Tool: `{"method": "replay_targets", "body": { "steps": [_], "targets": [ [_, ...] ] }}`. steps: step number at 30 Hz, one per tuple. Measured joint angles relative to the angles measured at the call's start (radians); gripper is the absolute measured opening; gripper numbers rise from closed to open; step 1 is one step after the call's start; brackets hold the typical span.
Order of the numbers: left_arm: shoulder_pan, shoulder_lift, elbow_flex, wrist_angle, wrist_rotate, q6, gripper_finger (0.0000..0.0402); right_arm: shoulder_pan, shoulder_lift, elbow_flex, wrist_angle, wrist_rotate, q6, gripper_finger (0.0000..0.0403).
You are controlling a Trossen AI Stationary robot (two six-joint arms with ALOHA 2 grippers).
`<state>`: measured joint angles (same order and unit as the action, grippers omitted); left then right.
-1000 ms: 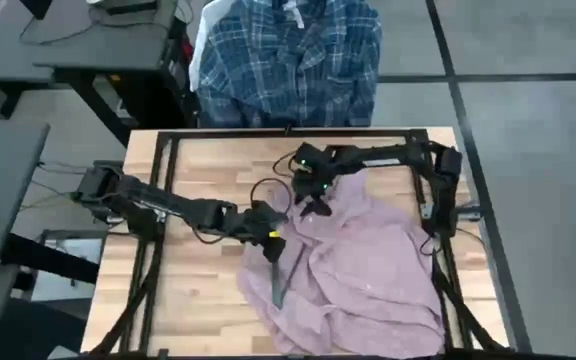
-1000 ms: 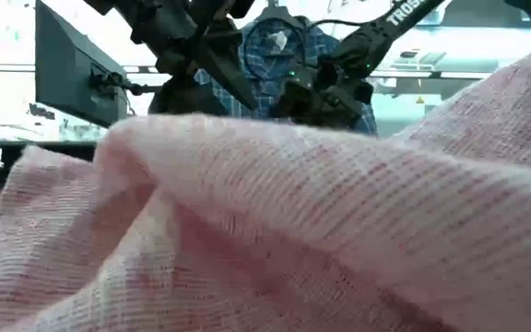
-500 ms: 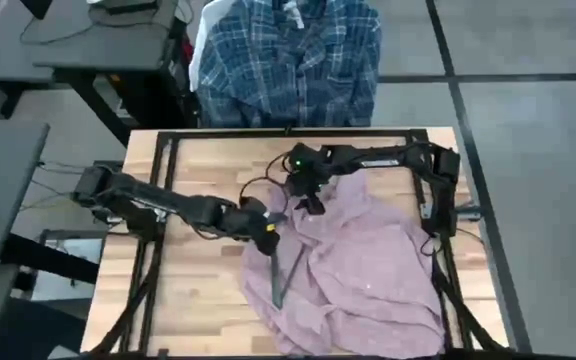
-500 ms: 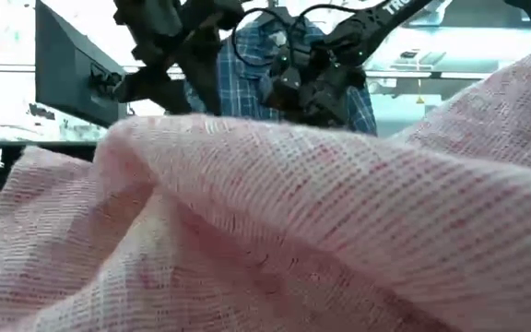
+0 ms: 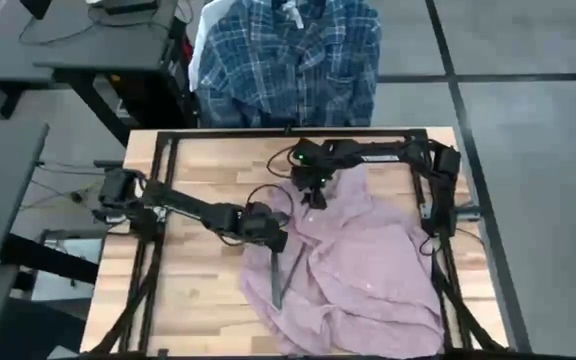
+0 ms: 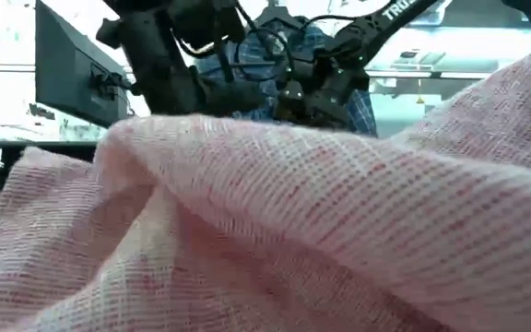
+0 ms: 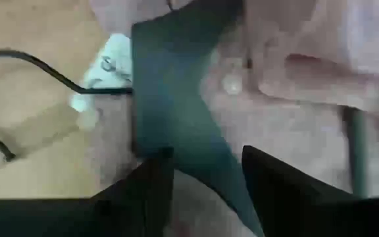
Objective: Hang clothes
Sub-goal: Hang the pink polo shirt on the hanger rack
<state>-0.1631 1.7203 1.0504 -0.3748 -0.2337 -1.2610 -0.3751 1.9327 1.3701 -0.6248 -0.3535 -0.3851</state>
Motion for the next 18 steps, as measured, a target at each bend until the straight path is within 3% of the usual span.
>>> {"method": "replay_targets", "body": {
  "steps": [10, 18],
  "targets": [
    [-0.028, 0.056, 0.022, -0.051, 0.014, -0.121, 0.0164, -0.001, 0.0, 0.0, 0.009, 0.0, 0.0, 0.0221],
    [-0.026, 0.11, 0.022, 0.033, -0.006, -0.132, 0.0164, -0.001, -0.001, 0.0, 0.01, 0.0, 0.003, 0.0221]
  ]
}}
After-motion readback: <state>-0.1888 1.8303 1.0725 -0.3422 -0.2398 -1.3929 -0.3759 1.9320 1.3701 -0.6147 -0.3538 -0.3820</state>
